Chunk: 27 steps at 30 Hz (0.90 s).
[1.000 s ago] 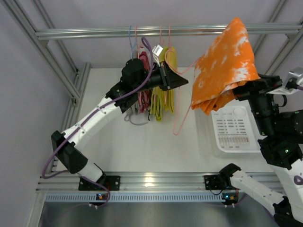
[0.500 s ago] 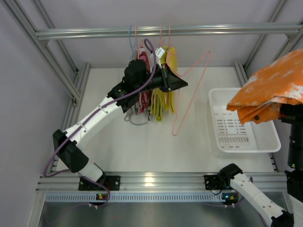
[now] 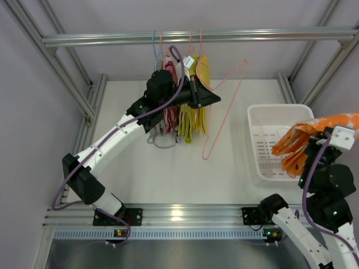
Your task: Remove the trousers from the hanger
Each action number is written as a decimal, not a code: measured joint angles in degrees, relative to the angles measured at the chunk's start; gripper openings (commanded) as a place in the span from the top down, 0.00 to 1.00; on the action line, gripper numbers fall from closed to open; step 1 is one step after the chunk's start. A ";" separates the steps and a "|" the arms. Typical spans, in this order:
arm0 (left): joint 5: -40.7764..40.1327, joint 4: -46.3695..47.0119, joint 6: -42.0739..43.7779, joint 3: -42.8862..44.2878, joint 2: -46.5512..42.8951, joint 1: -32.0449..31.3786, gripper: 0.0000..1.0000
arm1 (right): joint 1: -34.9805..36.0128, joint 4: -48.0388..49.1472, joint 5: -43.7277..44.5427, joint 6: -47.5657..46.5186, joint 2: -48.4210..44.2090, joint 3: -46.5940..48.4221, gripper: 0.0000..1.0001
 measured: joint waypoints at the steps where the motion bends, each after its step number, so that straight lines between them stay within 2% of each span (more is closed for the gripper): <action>1: 0.00 0.00 0.00 -0.02 0.00 0.15 1.00 | 0.00 -1.25 0.66 0.28 -0.26 -1.09 1.00; 9: 0.04 -0.35 -0.24 -0.02 0.00 1.09 1.00 | -0.04 -2.64 3.06 4.68 -3.10 -8.39 1.00; 14: 0.31 -0.37 -1.27 -0.02 0.00 1.49 1.00 | -0.07 -0.33 4.74 7.08 0.59 -15.52 0.99; 15: 0.39 -0.37 -1.60 0.00 0.00 1.53 1.00 | -0.07 0.11 4.83 7.89 1.99 -16.94 0.96; 16: 0.57 -0.37 -1.92 -0.02 0.00 1.62 1.00 | -0.07 0.20 4.81 8.46 3.43 -17.94 0.82; 18: 0.74 -0.37 -2.36 0.00 0.00 1.77 1.00 | -0.07 1.14 4.57 9.92 7.56 -19.37 0.66; 19: 0.83 -0.37 -2.54 0.00 0.00 1.77 1.00 | -0.07 2.54 4.37 10.38 9.46 -19.54 0.46; 21: 1.05 -0.37 -2.82 0.00 0.00 1.84 1.00 | -0.11 5.92 3.78 10.97 12.57 -19.54 0.31; 25: 1.88 -0.37 -3.06 0.48 0.00 1.81 1.00 | -0.37 7.19 0.24 12.59 17.27 -16.92 0.17; 27: 2.21 -0.35 -3.06 0.81 0.00 1.81 1.00 | -0.39 5.05 -2.05 14.27 18.64 -13.03 0.14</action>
